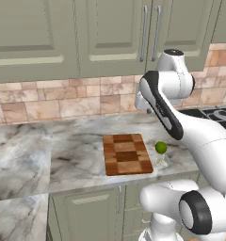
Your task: Open the cabinet. Place the bowl and condiment on the counter. Then place the lime and garlic on the cutting board.
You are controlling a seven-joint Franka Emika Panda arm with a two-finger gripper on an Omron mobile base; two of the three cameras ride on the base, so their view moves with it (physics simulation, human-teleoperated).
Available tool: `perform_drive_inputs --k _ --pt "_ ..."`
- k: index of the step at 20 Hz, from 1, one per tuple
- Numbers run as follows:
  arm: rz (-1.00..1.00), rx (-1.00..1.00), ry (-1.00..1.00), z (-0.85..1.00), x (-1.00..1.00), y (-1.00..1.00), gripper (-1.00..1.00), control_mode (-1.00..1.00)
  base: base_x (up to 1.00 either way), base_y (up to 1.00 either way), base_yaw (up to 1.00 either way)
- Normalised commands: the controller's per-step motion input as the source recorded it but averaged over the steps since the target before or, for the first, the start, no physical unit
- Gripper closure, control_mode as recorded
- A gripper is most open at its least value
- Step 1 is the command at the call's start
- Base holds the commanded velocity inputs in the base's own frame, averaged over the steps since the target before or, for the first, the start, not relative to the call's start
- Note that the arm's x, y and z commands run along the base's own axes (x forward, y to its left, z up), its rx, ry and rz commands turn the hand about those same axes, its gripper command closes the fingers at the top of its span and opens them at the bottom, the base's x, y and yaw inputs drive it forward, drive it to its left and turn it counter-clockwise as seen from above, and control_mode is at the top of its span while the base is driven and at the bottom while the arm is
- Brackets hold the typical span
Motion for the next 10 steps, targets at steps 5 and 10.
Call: perform_drive_inputs --k 5,10 --pt "0.0 0.0 -0.03 0.0 -0.02 -0.03 -1.0 -1.0 0.0 0.0 0.0" --pt "0.0 0.0 -0.07 0.03 -0.08 -0.14 -1.0 -1.0 0.0 0.0 0.0"
